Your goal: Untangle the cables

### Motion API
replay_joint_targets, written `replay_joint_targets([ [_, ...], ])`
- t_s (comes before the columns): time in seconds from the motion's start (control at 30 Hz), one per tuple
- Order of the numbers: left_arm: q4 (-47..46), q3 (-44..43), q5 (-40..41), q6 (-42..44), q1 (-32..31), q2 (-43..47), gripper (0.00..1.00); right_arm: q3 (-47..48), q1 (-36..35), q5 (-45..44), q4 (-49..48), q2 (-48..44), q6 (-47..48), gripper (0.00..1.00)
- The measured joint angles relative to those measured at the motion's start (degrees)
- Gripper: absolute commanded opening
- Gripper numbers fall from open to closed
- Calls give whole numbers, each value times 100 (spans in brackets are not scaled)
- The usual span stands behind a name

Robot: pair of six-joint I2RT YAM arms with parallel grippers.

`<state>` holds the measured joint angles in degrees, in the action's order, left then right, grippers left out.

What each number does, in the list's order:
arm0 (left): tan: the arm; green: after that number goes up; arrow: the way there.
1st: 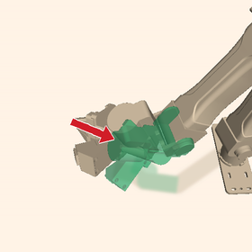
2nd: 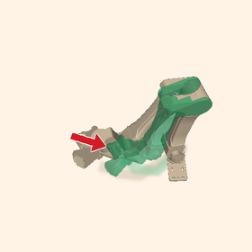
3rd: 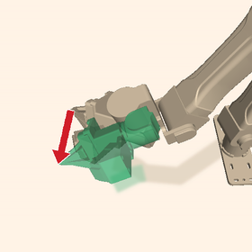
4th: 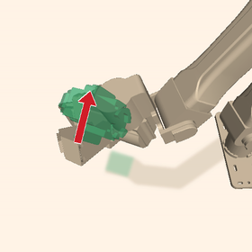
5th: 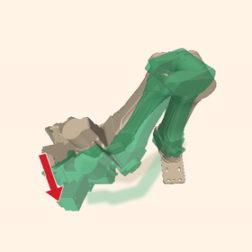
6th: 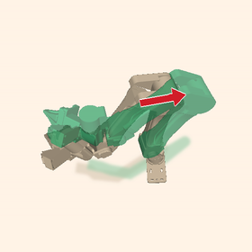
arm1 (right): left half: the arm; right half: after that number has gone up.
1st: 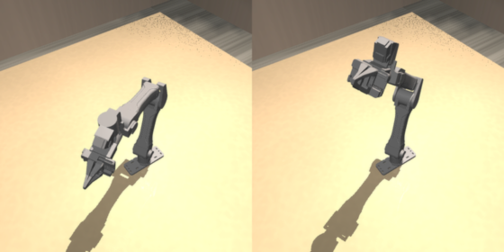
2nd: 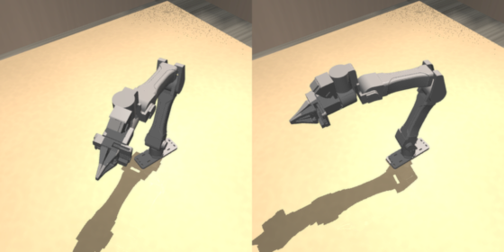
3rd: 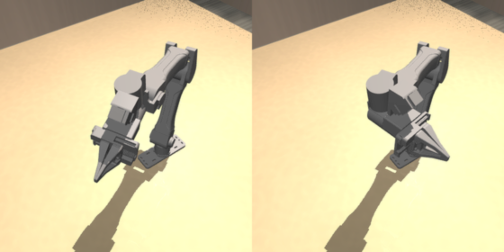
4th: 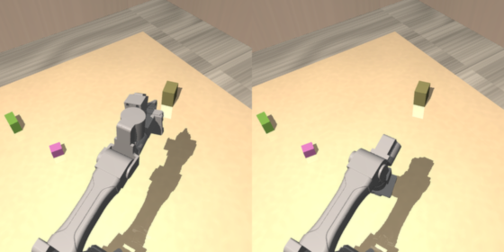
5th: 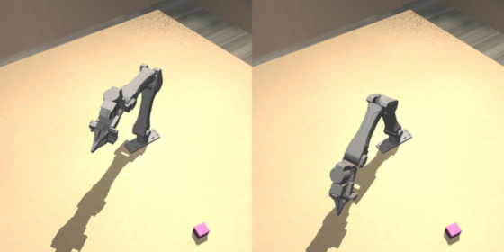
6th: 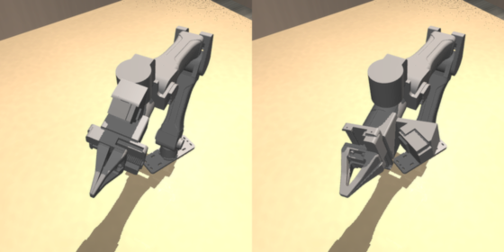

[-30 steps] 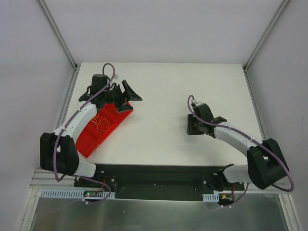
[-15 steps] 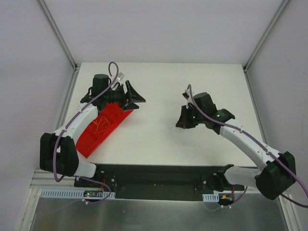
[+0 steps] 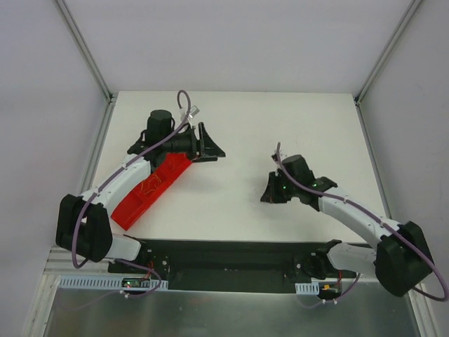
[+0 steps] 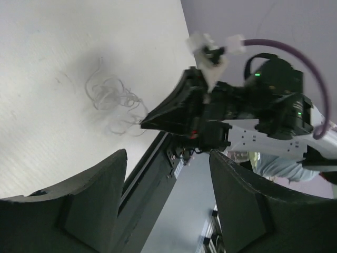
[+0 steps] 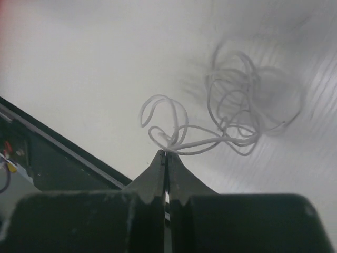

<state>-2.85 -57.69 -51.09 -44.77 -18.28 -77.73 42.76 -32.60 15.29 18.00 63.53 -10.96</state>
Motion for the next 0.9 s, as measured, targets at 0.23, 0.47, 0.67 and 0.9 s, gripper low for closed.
replay_joint_targets([
  [0.23, 7, 20, -98, 330, -769, -490, 70, -675, -317, 48, -354, 92, -605, 19],
  [0.47, 2, 20, -142, 588, -977, -638, 72, -210, -317, 636, -1084, 162, -988, 65],
  [0.67, 7, 22, -83, 684, -979, -728, 74, -321, -138, 417, -640, -136, -981, 65],
  [0.9, 2, 109, 476, 581, -1296, -844, 73, -791, 461, -260, -201, -538, -1056, 60],
])
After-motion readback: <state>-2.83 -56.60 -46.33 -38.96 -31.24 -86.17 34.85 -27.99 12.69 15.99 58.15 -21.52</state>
